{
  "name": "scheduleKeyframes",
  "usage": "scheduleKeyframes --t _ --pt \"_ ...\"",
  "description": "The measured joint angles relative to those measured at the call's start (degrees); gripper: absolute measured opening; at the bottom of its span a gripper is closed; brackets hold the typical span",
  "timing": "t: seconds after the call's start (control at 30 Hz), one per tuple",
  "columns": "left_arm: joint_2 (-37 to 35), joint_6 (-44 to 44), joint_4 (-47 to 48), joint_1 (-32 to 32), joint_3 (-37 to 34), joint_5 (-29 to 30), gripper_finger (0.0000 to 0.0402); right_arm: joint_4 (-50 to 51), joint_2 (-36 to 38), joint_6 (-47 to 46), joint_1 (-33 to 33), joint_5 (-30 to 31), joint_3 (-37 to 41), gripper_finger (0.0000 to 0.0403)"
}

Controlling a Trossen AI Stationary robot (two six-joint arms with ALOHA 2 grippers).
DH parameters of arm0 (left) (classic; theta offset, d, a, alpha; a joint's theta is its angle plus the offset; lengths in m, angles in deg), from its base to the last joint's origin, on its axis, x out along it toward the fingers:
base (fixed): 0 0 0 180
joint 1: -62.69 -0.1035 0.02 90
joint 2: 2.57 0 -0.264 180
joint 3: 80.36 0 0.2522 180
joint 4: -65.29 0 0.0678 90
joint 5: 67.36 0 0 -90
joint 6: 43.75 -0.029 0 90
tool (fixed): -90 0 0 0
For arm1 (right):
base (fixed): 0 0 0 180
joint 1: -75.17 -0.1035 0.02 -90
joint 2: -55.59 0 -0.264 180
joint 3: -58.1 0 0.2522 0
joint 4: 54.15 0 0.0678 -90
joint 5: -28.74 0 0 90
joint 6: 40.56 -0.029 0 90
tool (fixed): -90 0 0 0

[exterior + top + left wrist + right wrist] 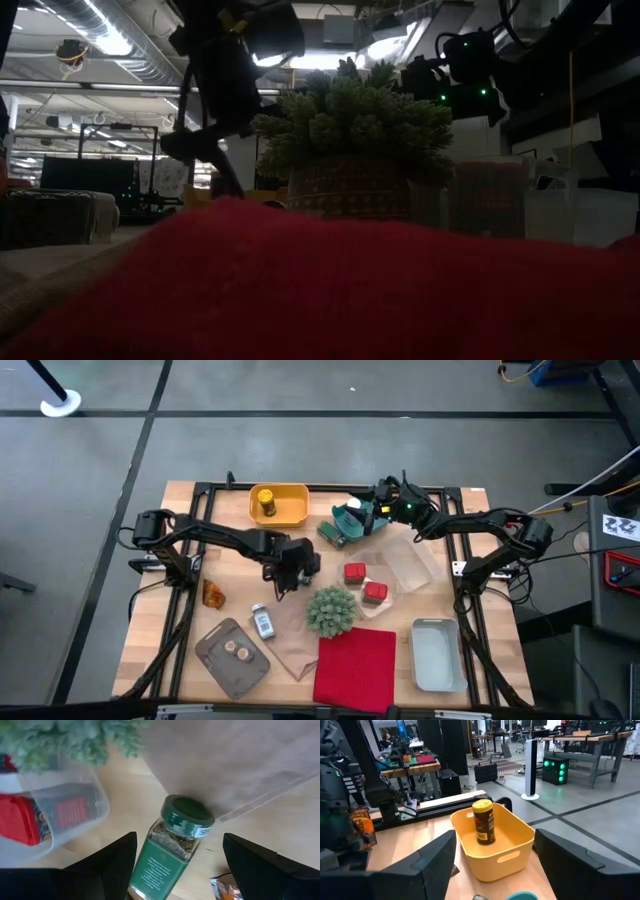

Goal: Sort spices by type
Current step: Put the bottom green seasoning bottle into the right transparent bin

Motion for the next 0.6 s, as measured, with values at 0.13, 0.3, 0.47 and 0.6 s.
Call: scheduleKeyframes --t 0.13,0.3,0.47,0.6 --pt "0.00 -1.81 -3.86 -0.02 -1.65 0.02 0.0280 0.40 0.00 0.00 0.00 0.00 0.00 0.0270" --pt "0.00 -3.13 -6.73 -0.02 -3.42 0.02 0.0280 0.33 0.00 0.01 0.00 0.00 0.00 0.0270" --pt "0.50 -4.02 -7.27 -0.02 -3.56 0.02 0.0280 0.32 0.00 0.01 0.04 0.00 0.00 0.0270" --pt "2.05 -4.00 -7.43 -0.02 -3.58 -0.09 0.0280 0.32 0.00 0.01 0.02 0.00 0.02 0.0270"
